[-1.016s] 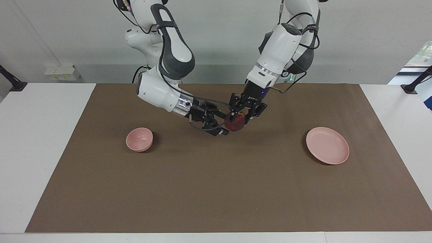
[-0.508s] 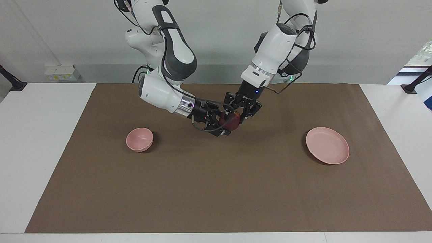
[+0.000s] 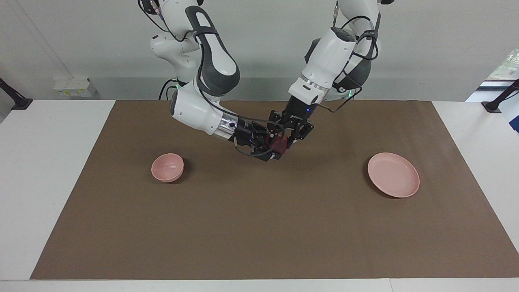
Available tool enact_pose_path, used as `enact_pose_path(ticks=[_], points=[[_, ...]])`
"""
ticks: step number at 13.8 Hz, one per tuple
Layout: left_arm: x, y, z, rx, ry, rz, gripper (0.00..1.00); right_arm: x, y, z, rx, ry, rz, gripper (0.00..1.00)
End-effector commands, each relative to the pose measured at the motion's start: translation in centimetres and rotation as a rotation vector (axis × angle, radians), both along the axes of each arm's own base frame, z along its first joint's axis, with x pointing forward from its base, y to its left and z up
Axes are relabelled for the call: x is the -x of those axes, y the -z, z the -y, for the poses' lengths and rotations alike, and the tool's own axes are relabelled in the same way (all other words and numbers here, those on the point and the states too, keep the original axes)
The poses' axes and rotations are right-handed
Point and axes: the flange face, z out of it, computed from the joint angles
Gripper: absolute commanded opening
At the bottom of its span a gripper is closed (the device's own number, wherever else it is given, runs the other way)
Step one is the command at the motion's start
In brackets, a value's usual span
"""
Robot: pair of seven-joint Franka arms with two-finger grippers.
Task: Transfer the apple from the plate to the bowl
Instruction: 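Grasp the apple with the right gripper from the left gripper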
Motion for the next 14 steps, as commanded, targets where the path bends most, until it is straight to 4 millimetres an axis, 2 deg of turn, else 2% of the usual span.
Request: enact_pose_path(ticks=[1, 6, 11, 14], points=[[0.3, -0.2, 0.7, 0.03, -0.022, -0.028, 1.0, -0.9, -0.3, 0.6, -0.022, 0.004, 0.048, 0.0], [0.3, 0.6, 0.0, -0.005, -0.005, -0.074, 1.0, -0.8, -0.1, 0.5, 0.012, -0.043, 0.119, 0.0], [2.0, 1.4, 0.0, -0.07, 0.045, -0.182, 1.0, -0.6, 1.0, 1.3, 0.132, -0.16, 0.248, 0.0], [2.8, 1.9, -0.9, -0.116, 0.086, -0.246, 1.0, -0.3, 2.1, 1.9, 0.293, -0.288, 0.364, 0.0]])
